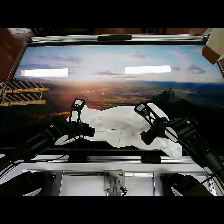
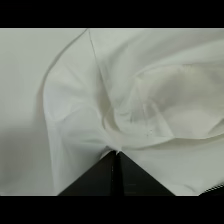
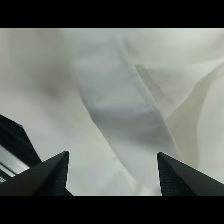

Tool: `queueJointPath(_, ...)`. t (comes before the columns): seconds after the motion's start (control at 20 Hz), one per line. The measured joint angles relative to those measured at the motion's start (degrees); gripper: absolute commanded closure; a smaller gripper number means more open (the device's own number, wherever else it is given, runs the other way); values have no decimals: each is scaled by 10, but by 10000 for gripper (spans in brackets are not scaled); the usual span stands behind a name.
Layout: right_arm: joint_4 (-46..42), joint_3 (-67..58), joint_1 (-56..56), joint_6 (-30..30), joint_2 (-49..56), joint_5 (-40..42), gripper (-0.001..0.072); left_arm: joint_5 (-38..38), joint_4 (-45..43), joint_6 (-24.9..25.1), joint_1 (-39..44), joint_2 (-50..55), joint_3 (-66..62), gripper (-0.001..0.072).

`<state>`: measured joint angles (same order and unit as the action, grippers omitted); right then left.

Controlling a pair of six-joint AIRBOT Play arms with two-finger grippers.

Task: Fold the shirts.

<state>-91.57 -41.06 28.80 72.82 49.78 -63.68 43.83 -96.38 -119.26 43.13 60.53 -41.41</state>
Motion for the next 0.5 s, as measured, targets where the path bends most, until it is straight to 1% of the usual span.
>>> queueJointPath(0.15, -27, 1, 2, 0, 5, 7, 59, 0, 0, 0, 0, 0, 0, 665)
queueJointPath(0.3, -57, 3, 2, 10, 26, 31, 59, 0, 0, 0, 0, 0, 0, 665)
queueJointPath(0.5, -55, 3, 3, 18, 72, 61, 59, 0, 0, 0, 0, 0, 0, 665)
